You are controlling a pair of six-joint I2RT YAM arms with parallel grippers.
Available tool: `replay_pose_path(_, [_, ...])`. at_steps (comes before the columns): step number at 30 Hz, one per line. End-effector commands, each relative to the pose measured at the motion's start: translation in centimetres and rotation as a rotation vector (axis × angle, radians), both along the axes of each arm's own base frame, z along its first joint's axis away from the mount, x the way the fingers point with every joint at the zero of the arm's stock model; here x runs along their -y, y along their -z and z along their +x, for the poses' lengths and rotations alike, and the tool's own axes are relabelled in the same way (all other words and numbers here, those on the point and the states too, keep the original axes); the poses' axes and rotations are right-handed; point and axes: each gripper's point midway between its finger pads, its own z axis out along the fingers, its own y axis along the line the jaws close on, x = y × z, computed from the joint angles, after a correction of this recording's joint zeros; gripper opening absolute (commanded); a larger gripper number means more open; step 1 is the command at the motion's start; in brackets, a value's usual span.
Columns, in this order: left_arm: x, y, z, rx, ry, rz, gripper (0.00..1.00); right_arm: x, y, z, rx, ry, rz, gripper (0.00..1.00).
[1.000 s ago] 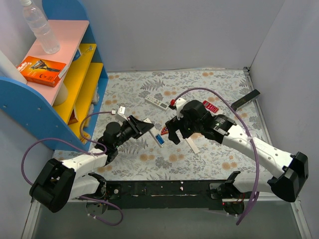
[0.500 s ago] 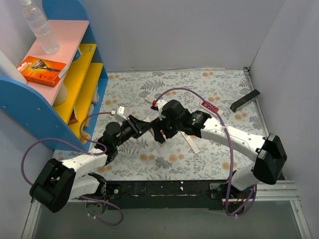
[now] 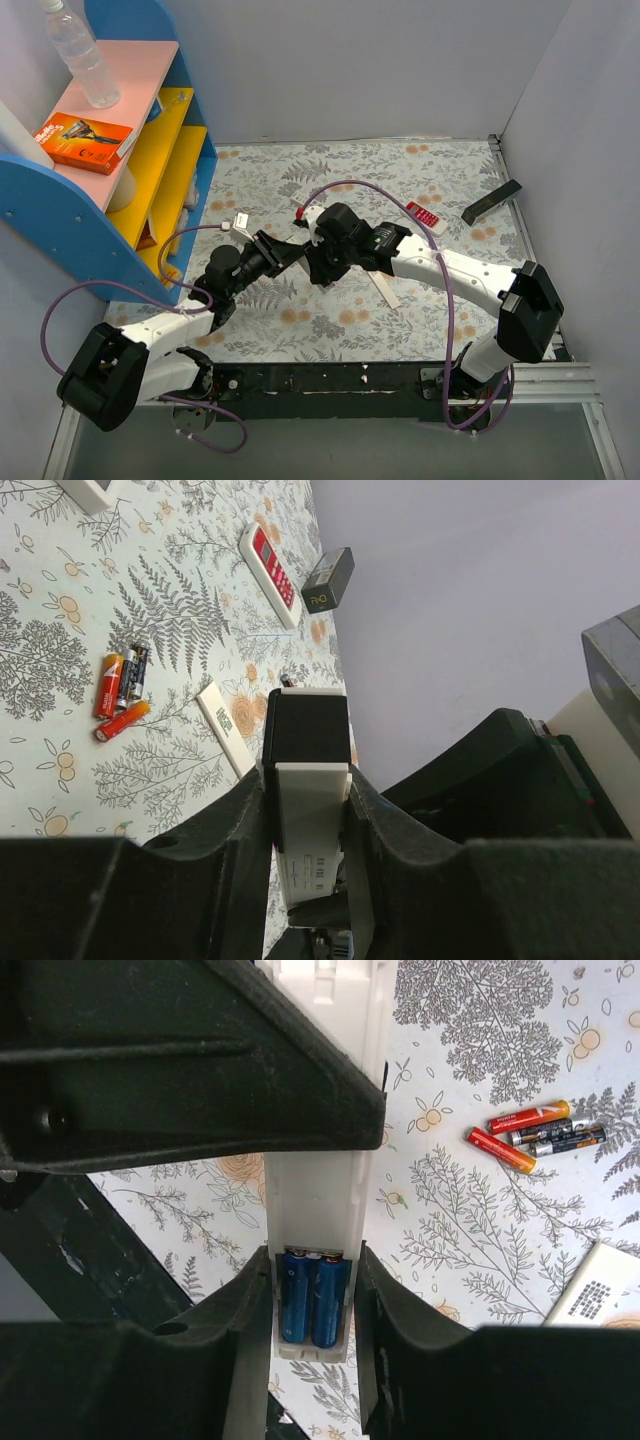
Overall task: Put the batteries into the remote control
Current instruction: Place the remote control at the center of the board.
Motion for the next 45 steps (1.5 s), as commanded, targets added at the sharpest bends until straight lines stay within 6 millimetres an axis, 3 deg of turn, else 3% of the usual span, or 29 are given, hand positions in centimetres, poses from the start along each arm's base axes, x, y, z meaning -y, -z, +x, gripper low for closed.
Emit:
replay_pose_path(1, [-0.5, -2.9, 0.0, 0.097, -0.019, -0.015, 0.18, -0.2, -1.6, -0.2, 0.052, -0.065, 0.014, 0.04])
replay_pose_path(2, [-0.6, -2.9, 0.1, 0.112, -0.023, 0.003, 0.35, 0.2, -1.5, -0.3, 0.066, -0.081, 0.005, 0.02])
replay_pose_path(4, [-1.3, -2.8, 0.3, 0.112, -0.055, 0.032, 0.53, 0.8, -1.2, -0.4, 0.081, -0.101, -0.017, 0.01])
replay_pose_path(5, [-1.6, -3.2, 0.5, 0.12, -0.069, 0.041, 0.68, 1.2, -1.2, -0.4, 0.104, -0.123, -0.03, 0.01])
replay_pose_path(6, [-2.0, -2.5, 0.6, 0.102, -0.084, 0.078, 0.73, 2.0, -0.5, -0.6, 0.103, -0.127, -0.064, 0.01])
replay_pose_path(8, [-3.5, -3.3, 1.2, 0.114, -0.146, 0.1, 0.82, 2.9, -0.2, -0.7, 0.118, -0.138, -0.093, 0.01])
replay_pose_path(9, [-4.2, -2.2, 1.3, 0.087, -0.162, 0.151, 0.83, 3.6, 0.5, -0.8, 0.134, -0.181, -0.13, 0.01])
replay_pose_path(11, [-6.3, -2.6, 1.9, 0.085, -0.25, 0.187, 0.87, 4.7, 1.5, -1.1, 0.137, -0.213, -0.181, 0.01])
replay_pose_path(12, [-7.1, -1.8, 1.9, 0.049, -0.275, 0.226, 0.9, 5.2, 2.0, -1.2, 0.153, -0.251, -0.204, 0.01])
replay_pose_path(16, [-11.0, -1.4, 1.9, 0.029, -0.421, 0.33, 0.93, 6.8, 5.0, -2.3, 0.122, -0.348, -0.281, 0.01])
replay_pose_path(17, [-12.0, -2.1, 1.7, 0.046, -0.467, 0.338, 0.93, 6.8, 5.3, -2.4, 0.116, -0.363, -0.289, 0.01])
replay_pose_path(21, [-14.2, -2.7, 0.7, 0.067, -0.537, 0.392, 0.98, 6.7, 7.0, -2.3, 0.099, -0.405, -0.325, 0.01])
replay_pose_path(25, [-14.5, -3.6, 0.2, 0.113, -0.527, 0.42, 0.98, 6.0, 8.8, -2.0, 0.097, -0.461, -0.341, 0.01])
replay_pose_path(32, [-13.7, -3.2, 0.1, 0.124, -0.464, 0.467, 0.98, 5.3, 10.6, -1.6, 0.092, -0.542, -0.368, 0.04])
replay_pose_path(39, [-12.8, -2.4, 0.3, 0.123, -0.414, 0.472, 0.98, 5.4, 11.6, -1.5, 0.069, -0.555, -0.398, 0.33])
replay_pose_path(43, [-12.4, -2.0, 0.3, 0.118, -0.395, 0.472, 0.98, 5.5, 10.9, -1.6, 0.06, -0.556, -0.405, 0.55])
replay_pose_path(45, [-12.5, -1.7, 0.4, 0.119, -0.393, 0.482, 0.98, 5.8, 10.3, -1.8, 0.051, -0.547, -0.413, 0.61])
